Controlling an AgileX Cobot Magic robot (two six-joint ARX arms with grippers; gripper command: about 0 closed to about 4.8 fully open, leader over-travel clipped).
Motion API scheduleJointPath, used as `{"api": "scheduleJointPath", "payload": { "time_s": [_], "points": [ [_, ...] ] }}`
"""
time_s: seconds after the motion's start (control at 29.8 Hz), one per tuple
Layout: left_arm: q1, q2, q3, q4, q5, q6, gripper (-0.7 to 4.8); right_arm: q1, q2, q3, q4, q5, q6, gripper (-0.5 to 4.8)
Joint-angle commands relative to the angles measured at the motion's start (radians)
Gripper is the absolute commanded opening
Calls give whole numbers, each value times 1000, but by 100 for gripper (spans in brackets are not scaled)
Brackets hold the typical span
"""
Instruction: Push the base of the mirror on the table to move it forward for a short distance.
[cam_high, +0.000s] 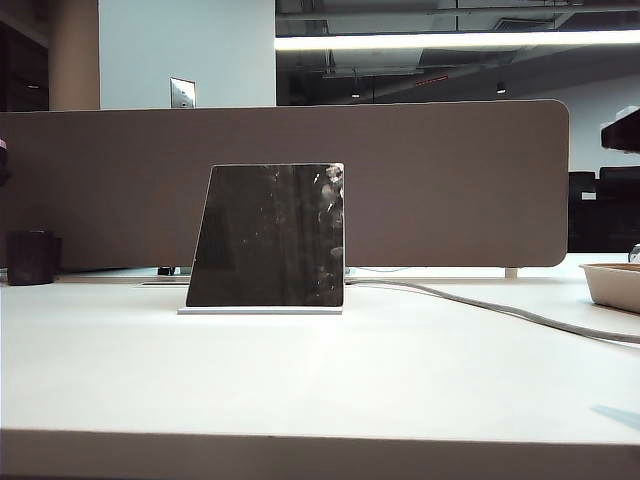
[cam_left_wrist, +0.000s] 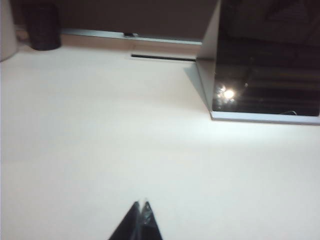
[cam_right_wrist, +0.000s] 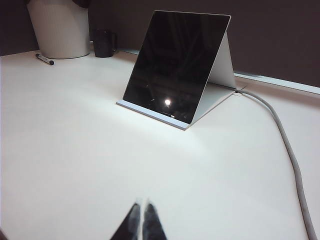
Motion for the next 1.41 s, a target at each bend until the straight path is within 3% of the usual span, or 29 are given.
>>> {"api": "scheduleJointPath", "payload": {
  "time_s": [0.03,0.13,0.3,0.97,1.41],
  "points": [
    [1,0,-40,71,81,28,-2,1,0,1,15,-2,0,22],
    [0,0,-44,45,122,74,-2,1,0,1,15,-2,1,22],
    [0,0,-44,51,74,113,-2,1,0,1,15,-2,0,22],
    [0,0,-44,138,22,37,-2,1,0,1,15,-2,0,22],
    [0,0,-44,137,23,39,-2,1,0,1,15,-2,0,22]
  ]
}}
